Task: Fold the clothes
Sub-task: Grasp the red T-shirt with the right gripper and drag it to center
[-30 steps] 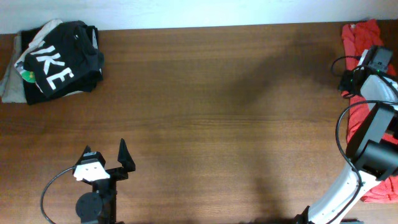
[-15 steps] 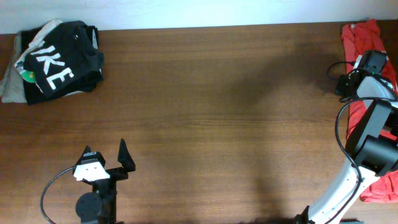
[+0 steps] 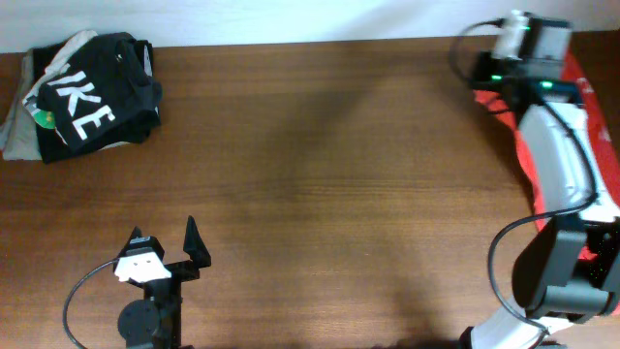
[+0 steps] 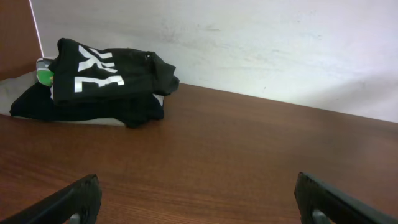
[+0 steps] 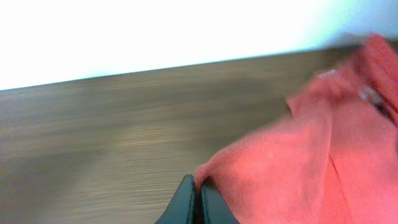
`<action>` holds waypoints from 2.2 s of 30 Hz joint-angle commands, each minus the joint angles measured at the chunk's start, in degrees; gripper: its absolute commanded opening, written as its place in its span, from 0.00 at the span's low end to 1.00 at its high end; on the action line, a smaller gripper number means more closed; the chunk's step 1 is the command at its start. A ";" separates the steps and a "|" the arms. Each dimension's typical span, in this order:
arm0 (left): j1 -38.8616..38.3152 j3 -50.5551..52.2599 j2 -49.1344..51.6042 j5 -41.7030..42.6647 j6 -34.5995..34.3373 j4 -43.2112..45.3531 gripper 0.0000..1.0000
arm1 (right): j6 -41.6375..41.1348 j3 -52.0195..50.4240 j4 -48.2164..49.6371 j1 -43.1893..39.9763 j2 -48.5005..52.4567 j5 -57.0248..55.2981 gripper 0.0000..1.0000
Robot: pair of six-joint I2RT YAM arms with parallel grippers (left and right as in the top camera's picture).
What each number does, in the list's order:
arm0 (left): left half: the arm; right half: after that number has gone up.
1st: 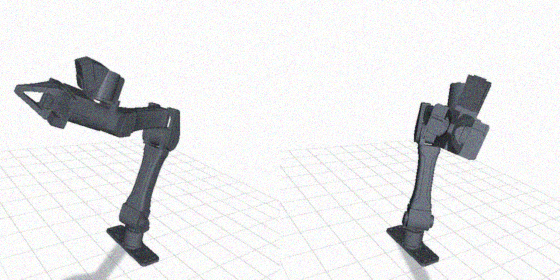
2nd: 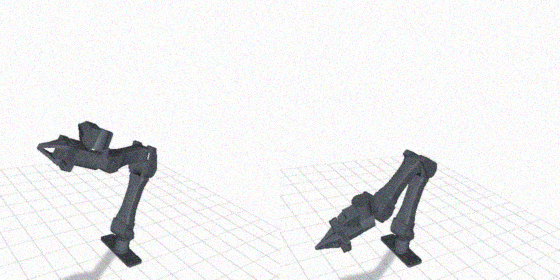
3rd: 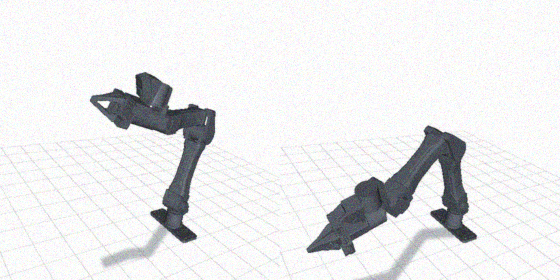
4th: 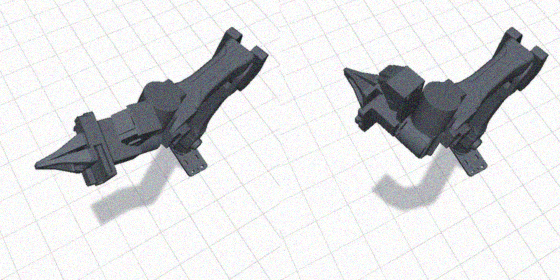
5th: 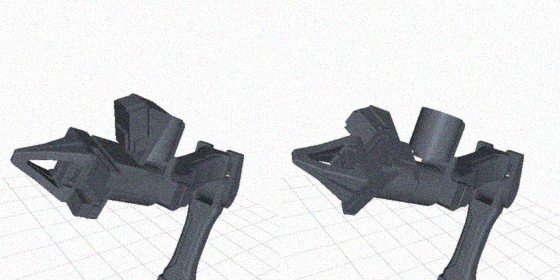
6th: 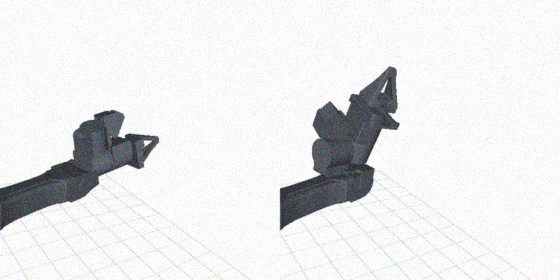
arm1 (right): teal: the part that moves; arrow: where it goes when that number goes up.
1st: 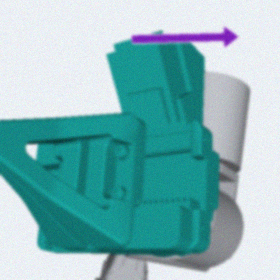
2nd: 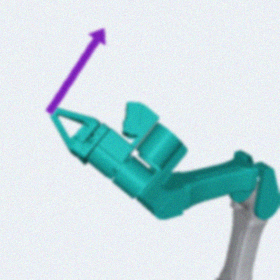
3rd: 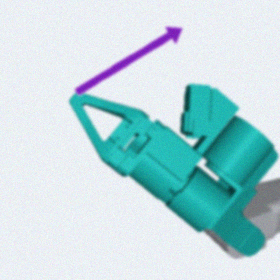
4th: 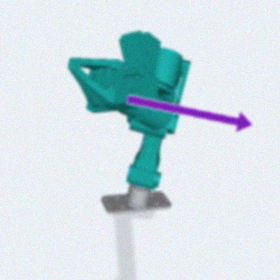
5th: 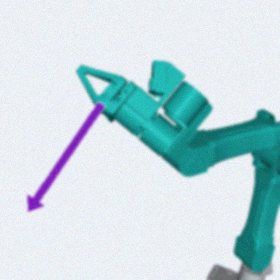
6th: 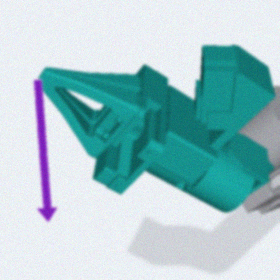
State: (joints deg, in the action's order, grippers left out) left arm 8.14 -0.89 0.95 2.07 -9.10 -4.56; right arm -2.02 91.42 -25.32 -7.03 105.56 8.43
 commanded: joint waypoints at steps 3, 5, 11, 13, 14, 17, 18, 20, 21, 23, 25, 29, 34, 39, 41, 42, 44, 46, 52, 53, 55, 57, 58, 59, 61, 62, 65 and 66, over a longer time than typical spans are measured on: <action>-0.26 0.37 -0.28 0.02 -0.44 -0.04 0.99 | -6.01 0.52 -1.60 13.53 0.02 5.92 0.04; -0.26 0.37 -0.28 0.02 -0.44 -0.04 0.99 | -6.73 0.52 -1.05 19.96 0.04 8.37 0.04; -0.26 0.37 -0.28 0.02 -0.44 -0.04 0.99 | -11.89 0.52 1.64 40.72 2.23 8.94 0.04; -0.26 0.37 -0.28 0.02 -0.44 -0.04 0.99 | -14.34 0.52 2.97 45.55 2.51 8.96 0.04; -0.26 0.35 -0.28 0.02 -0.44 -0.04 0.99 | -14.84 0.52 3.52 47.10 2.51 8.94 0.04; -0.26 0.37 -0.28 0.02 -0.44 -0.04 0.99 | -15.04 0.55 6.12 51.01 2.49 8.96 0.19; -0.26 0.37 -0.28 0.02 -0.44 -0.04 0.99 | -15.06 0.55 6.21 51.23 2.47 8.96 0.22; -0.26 0.37 -0.28 0.02 -0.44 -0.04 0.99 | -15.02 0.55 6.29 51.06 2.29 8.94 0.34; -0.26 0.37 -0.28 0.02 -0.44 -0.04 0.99 | -15.02 0.55 6.27 50.14 1.75 8.94 0.41; -0.26 0.37 -0.28 0.02 -0.44 -0.04 0.99 | -15.04 0.55 5.99 48.11 0.39 8.98 0.53; -0.26 0.37 -0.28 0.02 -0.44 -0.04 0.99 | -15.04 0.55 4.96 45.57 -1.33 8.96 0.71; -0.26 0.37 -0.28 0.02 -0.44 -0.04 0.99 | -15.02 0.55 -0.59 36.46 -4.07 8.98 0.99; -0.26 0.37 -0.28 0.02 -0.44 -0.04 0.99 | -14.99 0.52 -11.80 26.80 -3.93 8.96 0.99; -0.26 0.37 -0.28 0.02 -0.44 -0.04 0.99 | -14.99 -1.51 -22.08 22.05 -3.87 8.44 0.99; -0.26 0.37 -0.28 0.02 -0.44 -0.04 0.99 | -15.02 -4.33 -23.04 21.05 -3.85 7.39 0.99; -0.26 0.37 -0.28 0.02 -0.44 -0.04 0.99 | -15.04 -5.40 -22.45 20.83 -3.82 7.43 0.99; -0.26 0.37 -0.28 0.00 -0.44 -0.04 0.99 | -15.04 -8.28 -20.20 20.83 -3.82 7.45 0.99; -0.26 0.37 -0.28 0.00 -0.44 -0.04 0.99 | -15.02 -10.54 -18.27 20.87 -3.82 7.45 0.99; -0.22 0.37 -0.28 -2.32 -0.28 -0.24 0.99 | -15.04 -12.79 -14.64 20.87 -3.82 7.48 0.99; -0.22 0.37 -0.28 -2.34 -0.28 -0.24 0.99 | -15.02 -12.79 -14.25 20.94 -3.82 7.45 0.99; -0.22 0.37 -0.28 -2.32 -0.28 -0.24 0.99 | -15.02 -12.79 -13.46 20.96 -3.65 7.45 0.99; -0.22 0.35 -0.28 -2.36 -0.28 -0.24 0.99 | -15.02 -12.79 -12.52 21.05 -3.21 7.45 0.99; -0.22 0.35 -0.28 -2.32 -0.28 -0.24 0.99 | -15.02 -12.79 -11.63 21.33 -2.78 7.45 0.99; -0.22 0.35 -0.28 -2.34 -0.28 -0.24 0.99 | -15.02 -12.79 -10.56 21.70 -2.23 7.45 0.99; -0.22 0.35 -0.28 -2.34 -0.28 -0.24 0.99 | -15.02 -12.79 -6.43 22.95 -0.98 7.50 0.99; -0.22 0.35 -0.28 -2.34 -0.28 -0.24 0.99 | -14.99 -12.79 -3.93 23.61 -0.37 7.45 0.99; -0.22 0.35 -0.28 -2.32 -0.28 -0.24 0.99 | -14.95 -12.76 3.02 24.28 -0.04 7.17 0.99; -0.22 0.35 -0.28 -2.32 -0.28 -0.24 0.99 | -14.97 -12.76 5.90 24.20 -0.04 6.45 0.99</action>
State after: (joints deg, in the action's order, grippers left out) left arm 8.14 -0.89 0.95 0.36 -9.10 -4.75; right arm -16.71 78.61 -23.24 16.75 105.08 16.36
